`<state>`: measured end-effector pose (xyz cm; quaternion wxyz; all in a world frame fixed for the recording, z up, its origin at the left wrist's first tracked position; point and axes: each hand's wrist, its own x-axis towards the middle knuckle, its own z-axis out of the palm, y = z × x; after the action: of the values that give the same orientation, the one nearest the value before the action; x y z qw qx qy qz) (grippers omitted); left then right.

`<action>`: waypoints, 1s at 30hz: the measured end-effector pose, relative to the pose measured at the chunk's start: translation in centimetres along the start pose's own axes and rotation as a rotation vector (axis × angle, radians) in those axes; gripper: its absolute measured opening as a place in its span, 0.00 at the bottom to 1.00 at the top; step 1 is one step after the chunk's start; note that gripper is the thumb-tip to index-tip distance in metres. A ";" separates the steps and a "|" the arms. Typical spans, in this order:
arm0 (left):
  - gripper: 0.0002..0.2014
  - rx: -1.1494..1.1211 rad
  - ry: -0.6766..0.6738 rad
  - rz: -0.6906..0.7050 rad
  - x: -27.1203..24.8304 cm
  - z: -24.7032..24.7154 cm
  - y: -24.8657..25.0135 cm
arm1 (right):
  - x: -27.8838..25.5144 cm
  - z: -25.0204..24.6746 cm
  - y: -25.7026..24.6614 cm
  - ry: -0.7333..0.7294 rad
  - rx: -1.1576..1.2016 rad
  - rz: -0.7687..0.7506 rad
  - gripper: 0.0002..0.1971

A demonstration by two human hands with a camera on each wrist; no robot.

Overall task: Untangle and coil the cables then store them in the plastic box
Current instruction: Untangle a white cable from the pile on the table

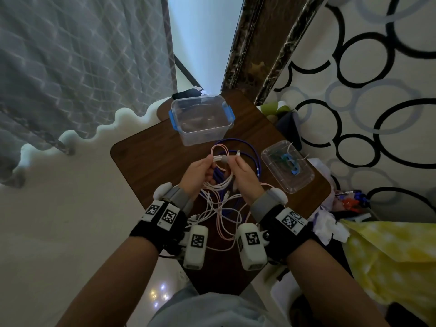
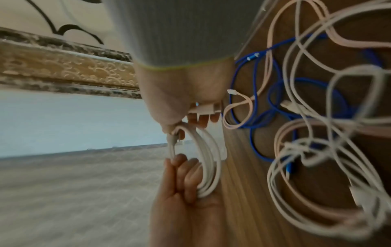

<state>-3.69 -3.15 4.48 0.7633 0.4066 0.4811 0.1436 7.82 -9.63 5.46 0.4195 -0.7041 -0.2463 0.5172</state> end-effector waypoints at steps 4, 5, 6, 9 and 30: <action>0.16 0.168 -0.083 0.008 -0.3 1.0 -0.8 | -1.5 -3.4 1.1 0.023 -0.488 -0.176 0.13; 0.17 0.192 -0.111 0.003 -0.4 1.4 -0.8 | -1.8 -4.1 1.2 0.021 -0.526 -0.185 0.13; 0.18 0.232 -0.147 0.005 -0.4 1.8 -0.9 | -2.3 -4.8 1.6 0.029 -0.564 -0.199 0.13; 0.18 0.387 -0.103 0.095 0.4 2.2 -1.1 | -3.5 -6.3 2.3 0.106 -0.650 -0.245 0.12; 0.14 1.509 0.043 0.965 -1.1 -1.3 -3.3 | 1.1 -4.8 -1.0 0.277 -0.873 -0.095 0.13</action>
<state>-5.89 -5.31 2.40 0.1402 0.9555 0.2385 0.1022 12.78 -9.90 6.26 0.1361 -0.8653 -0.4147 0.2465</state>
